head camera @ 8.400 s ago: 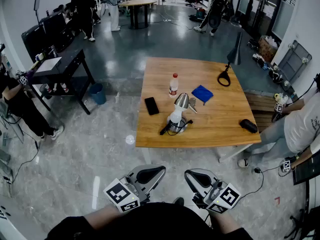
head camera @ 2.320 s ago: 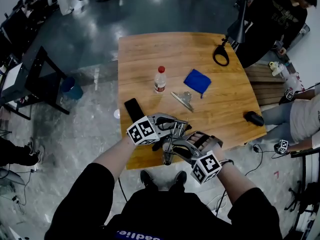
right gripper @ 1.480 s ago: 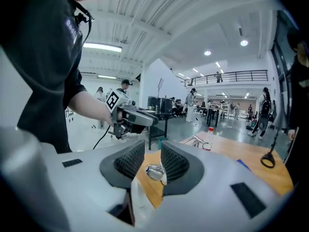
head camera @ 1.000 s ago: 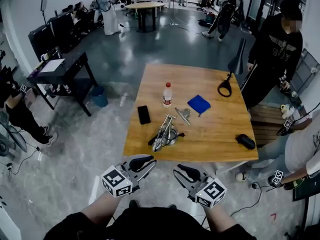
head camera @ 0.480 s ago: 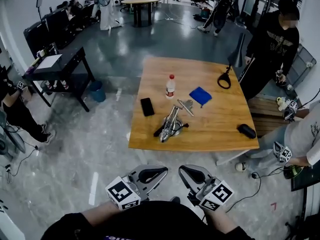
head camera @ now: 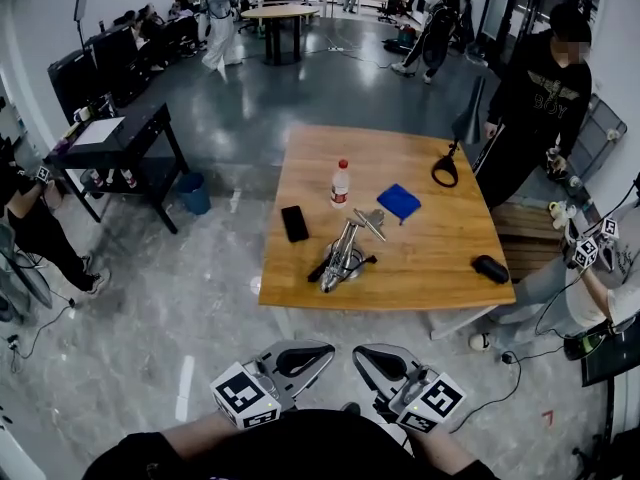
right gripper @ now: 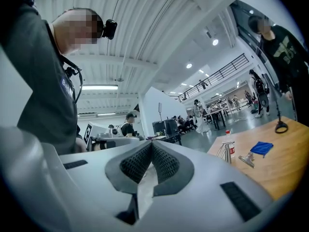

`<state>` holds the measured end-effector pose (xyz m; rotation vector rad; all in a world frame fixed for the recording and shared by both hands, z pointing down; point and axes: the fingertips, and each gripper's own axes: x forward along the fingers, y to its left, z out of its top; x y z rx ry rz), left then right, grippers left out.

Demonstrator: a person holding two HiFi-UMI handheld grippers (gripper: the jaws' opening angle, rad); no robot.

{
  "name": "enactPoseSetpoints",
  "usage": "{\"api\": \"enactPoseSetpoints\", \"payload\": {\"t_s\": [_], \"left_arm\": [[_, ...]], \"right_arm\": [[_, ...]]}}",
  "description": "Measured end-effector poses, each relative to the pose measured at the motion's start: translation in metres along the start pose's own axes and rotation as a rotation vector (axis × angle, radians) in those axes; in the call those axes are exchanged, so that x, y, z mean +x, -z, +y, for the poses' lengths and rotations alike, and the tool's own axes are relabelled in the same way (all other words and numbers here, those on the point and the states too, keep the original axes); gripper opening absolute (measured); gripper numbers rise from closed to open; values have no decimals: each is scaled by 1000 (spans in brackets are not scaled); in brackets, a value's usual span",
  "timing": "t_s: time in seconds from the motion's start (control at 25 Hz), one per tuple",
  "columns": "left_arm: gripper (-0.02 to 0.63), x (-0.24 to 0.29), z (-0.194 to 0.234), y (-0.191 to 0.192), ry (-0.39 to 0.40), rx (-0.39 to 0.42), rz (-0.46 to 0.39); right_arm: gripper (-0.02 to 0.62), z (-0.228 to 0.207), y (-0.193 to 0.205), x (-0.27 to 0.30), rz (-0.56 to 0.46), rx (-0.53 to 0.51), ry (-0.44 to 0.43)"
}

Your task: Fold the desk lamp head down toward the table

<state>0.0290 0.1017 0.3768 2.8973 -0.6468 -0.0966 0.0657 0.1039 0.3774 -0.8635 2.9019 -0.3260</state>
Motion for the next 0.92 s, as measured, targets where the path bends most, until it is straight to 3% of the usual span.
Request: {"api": "enactPoseSetpoints", "payload": {"t_s": [0.92], "left_arm": [[9,-5,-4,4,-15,-18,8]], "right_arm": [[5,6,4,-1,28,0,-3]]}}
